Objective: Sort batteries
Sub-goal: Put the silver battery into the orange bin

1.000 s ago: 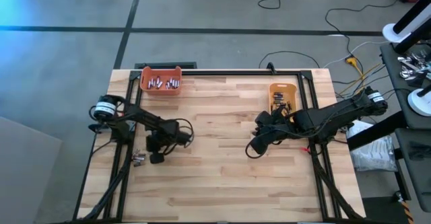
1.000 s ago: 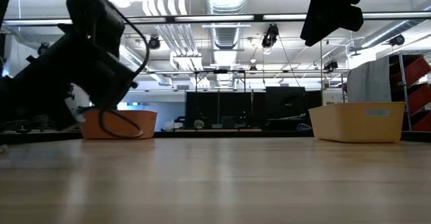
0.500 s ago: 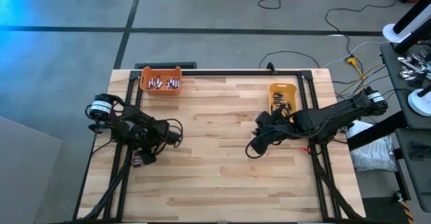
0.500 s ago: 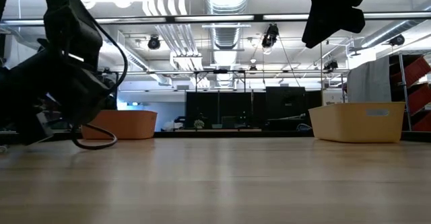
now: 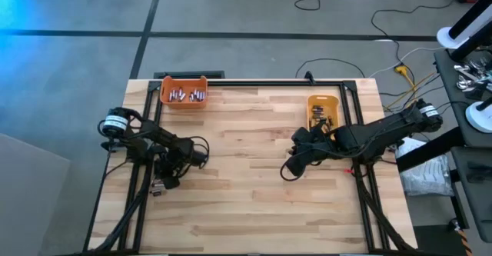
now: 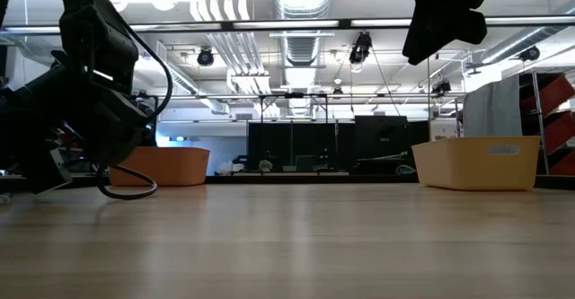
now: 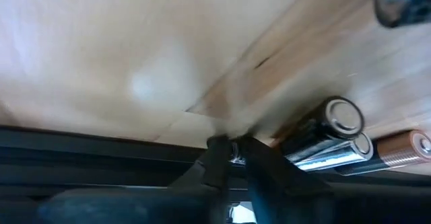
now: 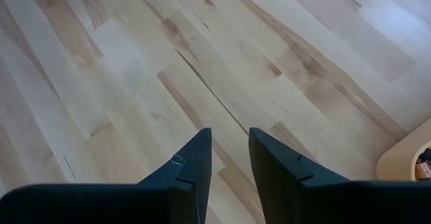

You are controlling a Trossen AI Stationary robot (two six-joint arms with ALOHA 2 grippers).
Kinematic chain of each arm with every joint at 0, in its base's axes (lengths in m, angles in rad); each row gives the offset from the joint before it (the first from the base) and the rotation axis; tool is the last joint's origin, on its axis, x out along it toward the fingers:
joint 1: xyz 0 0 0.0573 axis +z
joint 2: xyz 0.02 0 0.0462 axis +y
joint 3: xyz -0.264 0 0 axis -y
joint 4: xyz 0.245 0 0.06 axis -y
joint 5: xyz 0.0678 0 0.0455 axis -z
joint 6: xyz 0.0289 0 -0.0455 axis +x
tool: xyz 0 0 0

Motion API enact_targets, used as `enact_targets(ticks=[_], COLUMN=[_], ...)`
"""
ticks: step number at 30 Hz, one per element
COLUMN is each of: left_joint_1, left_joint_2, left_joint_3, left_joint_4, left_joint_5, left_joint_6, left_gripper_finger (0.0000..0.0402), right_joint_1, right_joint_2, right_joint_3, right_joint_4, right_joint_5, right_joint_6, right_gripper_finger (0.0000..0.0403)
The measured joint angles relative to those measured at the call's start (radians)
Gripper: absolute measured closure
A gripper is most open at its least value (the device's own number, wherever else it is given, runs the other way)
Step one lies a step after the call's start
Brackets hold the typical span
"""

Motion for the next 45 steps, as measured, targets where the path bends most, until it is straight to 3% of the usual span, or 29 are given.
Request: enact_targets(ticks=[3,22,28,37,45], left_joint_1=[0.000,0.001,0.001,-0.002,-0.039], left_joint_2=[0.000,-0.016,-0.072,-0.165,-0.175], left_joint_3=[0.000,0.119,0.077,-0.002,-0.061], left_joint_4=[0.002,-0.029,-0.080,-0.072,0.006], left_joint_5=[0.007,0.000,0.000,0.054,0.104], left_joint_6=[-0.002,-0.014,-0.054,-0.201,-0.259], left_gripper_finger=[0.0397,0.0395,0.0366,0.0289,0.0282], right_joint_1=[0.000,0.000,0.000,0.000,0.000], right_joint_2=[0.000,0.000,0.000,0.000,0.000], right_joint_3=[0.000,0.000,0.000,-0.012,-0.013], right_joint_4=[0.000,-0.001,-0.002,-0.002,-0.001], right_joint_5=[0.000,0.000,0.000,0.000,0.000], right_joint_6=[-0.005,-0.037,-0.037,-0.038,-0.029], right_gripper_finger=[0.0304,0.0323,0.0314,0.0293,0.0303])
